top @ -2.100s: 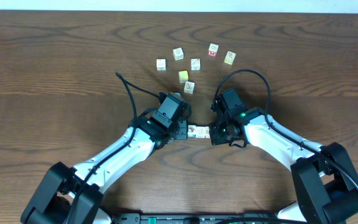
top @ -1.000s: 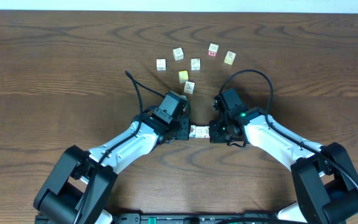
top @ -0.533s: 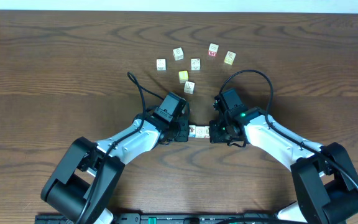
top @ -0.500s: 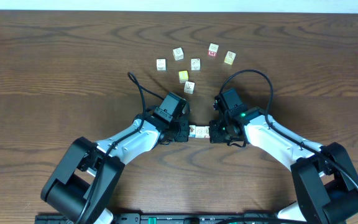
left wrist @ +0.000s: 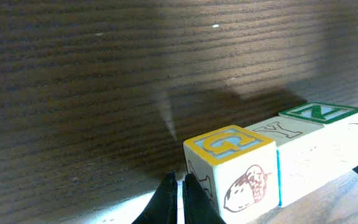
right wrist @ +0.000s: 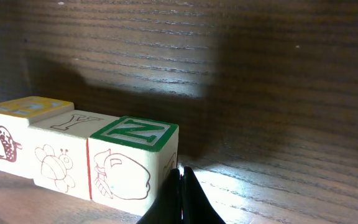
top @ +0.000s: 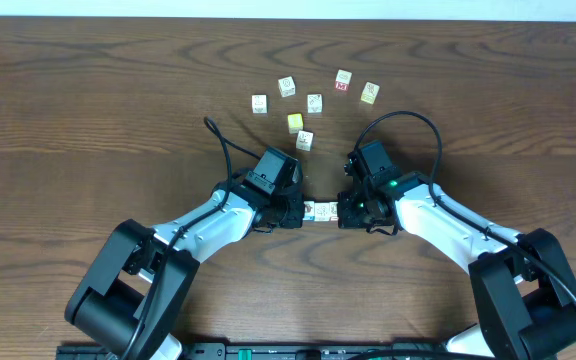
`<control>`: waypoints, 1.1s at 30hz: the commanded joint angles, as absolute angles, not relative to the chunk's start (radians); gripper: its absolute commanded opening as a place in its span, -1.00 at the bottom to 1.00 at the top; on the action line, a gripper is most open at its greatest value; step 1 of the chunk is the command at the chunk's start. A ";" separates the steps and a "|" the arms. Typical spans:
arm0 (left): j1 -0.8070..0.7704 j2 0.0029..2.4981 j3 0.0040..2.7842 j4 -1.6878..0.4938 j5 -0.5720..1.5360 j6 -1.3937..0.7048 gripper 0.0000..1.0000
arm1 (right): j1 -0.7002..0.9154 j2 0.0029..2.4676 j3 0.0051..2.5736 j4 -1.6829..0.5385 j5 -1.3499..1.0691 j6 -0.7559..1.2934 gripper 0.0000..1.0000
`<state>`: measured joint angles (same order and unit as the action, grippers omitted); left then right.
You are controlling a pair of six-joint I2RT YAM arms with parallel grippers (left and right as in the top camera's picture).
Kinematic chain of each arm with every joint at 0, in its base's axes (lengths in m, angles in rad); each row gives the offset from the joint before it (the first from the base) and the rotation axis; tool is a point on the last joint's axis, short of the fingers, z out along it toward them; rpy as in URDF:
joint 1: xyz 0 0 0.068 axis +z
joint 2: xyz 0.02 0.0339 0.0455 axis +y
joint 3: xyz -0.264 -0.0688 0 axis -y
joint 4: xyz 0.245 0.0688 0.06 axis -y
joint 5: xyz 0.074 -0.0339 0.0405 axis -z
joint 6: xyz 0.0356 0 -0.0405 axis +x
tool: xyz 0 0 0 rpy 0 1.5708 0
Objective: Lift 3 blocks
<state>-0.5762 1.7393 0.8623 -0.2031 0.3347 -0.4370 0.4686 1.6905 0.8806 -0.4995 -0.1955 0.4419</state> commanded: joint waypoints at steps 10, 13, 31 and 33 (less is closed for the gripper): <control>-0.585 1.743 0.859 -0.192 0.411 -0.430 -0.86 | 0.472 1.689 0.881 -0.467 -0.298 0.400 -0.98; -0.585 1.743 0.859 -0.192 0.411 -0.430 -0.85 | 0.472 1.689 0.881 -0.474 -0.231 0.399 -0.98; -0.585 1.743 0.859 -0.193 0.407 -0.422 -0.86 | 0.472 1.689 0.881 -0.496 -0.027 0.328 -0.98; -0.585 1.743 0.859 -0.193 0.408 -0.422 -0.86 | 0.472 1.689 0.881 -0.485 -0.031 0.300 -0.98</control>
